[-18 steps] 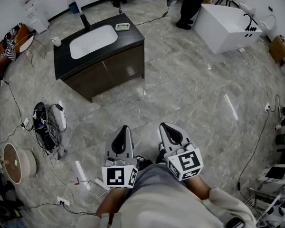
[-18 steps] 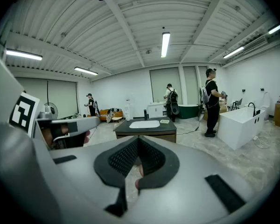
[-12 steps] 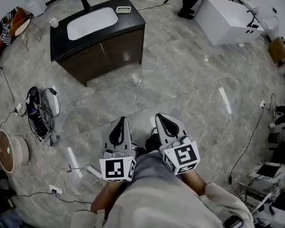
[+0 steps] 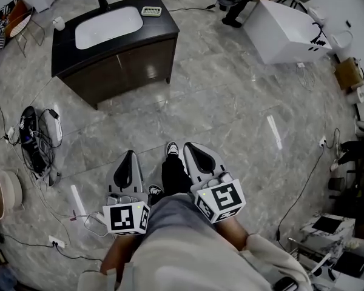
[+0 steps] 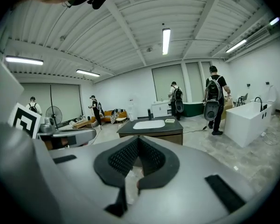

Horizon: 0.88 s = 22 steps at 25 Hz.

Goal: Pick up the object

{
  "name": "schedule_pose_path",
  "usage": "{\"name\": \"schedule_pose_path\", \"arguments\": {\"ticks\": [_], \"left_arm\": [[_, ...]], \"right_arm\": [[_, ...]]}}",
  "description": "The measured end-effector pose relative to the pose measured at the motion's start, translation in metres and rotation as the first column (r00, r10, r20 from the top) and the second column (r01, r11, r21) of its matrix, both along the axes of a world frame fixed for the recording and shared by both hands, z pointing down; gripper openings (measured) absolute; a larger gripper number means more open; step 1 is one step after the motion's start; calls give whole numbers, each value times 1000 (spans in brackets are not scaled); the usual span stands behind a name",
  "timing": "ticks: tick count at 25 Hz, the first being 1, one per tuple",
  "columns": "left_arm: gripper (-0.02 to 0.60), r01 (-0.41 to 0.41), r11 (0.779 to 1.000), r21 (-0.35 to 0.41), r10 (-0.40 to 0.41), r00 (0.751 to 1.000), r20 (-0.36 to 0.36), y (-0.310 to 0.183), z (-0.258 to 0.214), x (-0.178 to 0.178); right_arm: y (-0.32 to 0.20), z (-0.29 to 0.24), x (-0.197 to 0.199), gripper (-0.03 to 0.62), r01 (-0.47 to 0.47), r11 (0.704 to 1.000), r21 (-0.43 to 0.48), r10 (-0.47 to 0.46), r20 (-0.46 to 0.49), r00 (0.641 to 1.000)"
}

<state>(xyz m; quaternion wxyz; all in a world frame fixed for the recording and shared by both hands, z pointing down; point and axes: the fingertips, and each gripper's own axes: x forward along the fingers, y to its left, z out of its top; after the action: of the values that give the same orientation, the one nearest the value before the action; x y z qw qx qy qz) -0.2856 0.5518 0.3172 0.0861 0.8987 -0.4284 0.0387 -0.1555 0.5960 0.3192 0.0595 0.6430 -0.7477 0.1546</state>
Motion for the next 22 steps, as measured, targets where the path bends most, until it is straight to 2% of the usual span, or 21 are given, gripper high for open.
{"name": "schedule_pose_path", "arguments": {"ticks": [7, 13, 22], "left_arm": [[2, 1, 999, 44, -1, 1000, 12, -56, -13, 42], [2, 21, 1000, 7, -21, 1000, 11, -108, -16, 80], [2, 34, 999, -4, -34, 999, 28, -164, -16, 139]], "right_arm": [[-62, -2, 34, 9, 56, 998, 12, -56, 22, 998], [-118, -7, 72, 9, 94, 996, 8, -95, 45, 995], [-180, 2, 125, 9, 166, 986, -24, -164, 60, 985]]}}
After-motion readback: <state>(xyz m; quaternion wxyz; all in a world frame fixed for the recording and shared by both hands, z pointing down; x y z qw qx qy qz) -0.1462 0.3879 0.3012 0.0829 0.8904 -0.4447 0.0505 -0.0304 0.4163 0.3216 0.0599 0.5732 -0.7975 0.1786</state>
